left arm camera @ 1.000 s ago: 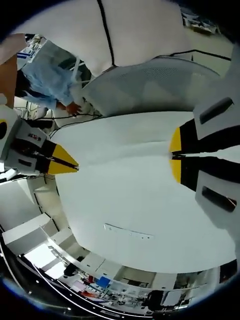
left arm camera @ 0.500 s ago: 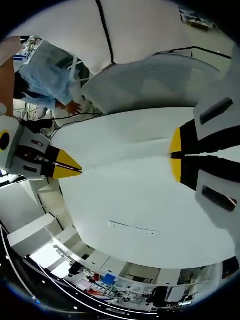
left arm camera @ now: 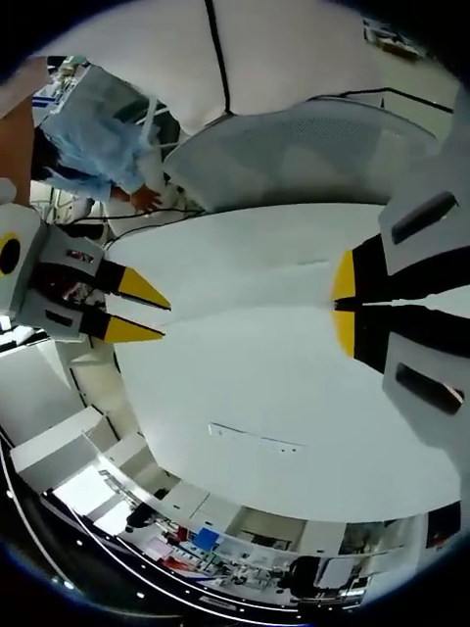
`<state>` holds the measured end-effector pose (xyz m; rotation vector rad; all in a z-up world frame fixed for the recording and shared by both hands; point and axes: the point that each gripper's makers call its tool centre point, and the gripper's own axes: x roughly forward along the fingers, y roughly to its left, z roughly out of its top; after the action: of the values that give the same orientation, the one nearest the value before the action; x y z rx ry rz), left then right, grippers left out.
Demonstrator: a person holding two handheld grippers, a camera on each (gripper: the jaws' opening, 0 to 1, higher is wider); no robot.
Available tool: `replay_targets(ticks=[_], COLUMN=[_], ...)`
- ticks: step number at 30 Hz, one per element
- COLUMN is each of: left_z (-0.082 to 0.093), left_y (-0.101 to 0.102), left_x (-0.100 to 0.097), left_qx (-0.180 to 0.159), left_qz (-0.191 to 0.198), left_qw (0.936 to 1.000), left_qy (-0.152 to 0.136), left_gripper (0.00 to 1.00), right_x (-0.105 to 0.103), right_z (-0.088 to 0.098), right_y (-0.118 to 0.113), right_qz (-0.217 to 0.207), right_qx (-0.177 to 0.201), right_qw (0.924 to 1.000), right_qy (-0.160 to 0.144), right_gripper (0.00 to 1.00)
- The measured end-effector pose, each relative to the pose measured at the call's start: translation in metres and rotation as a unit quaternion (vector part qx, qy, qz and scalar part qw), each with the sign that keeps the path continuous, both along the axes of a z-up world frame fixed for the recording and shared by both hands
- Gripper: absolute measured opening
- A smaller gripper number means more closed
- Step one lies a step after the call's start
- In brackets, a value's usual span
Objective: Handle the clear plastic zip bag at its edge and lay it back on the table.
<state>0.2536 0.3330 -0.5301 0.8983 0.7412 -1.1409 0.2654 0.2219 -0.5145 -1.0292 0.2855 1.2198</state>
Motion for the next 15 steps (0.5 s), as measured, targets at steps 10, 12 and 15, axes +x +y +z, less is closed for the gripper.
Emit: replay_targets(ticks=[10,12,15], left_z=[0.003,0.004,0.006], left_y=[-0.005,-0.006,-0.009], left_x=[0.003,0.004,0.003], left_qx=[-0.001,-0.002,-0.004], left_qz=[-0.006,-0.008,-0.009], left_qw=[0.9999,0.9999,0.9998], left_qy=[-0.01,-0.012,-0.014], left_gripper=[0.0,0.0,0.0], right_x=[-0.013,-0.016,-0.018], right_z=[0.013,0.013,0.011], right_y=[0.052,0.064,0.076], right_qz=[0.03,0.038,0.051], right_qx=[0.031,0.035,0.029], right_qw=[0.999,0.9985,0.9982], right_qy=[0.014,0.02,0.015], right_gripper=[0.17,0.16,0.15])
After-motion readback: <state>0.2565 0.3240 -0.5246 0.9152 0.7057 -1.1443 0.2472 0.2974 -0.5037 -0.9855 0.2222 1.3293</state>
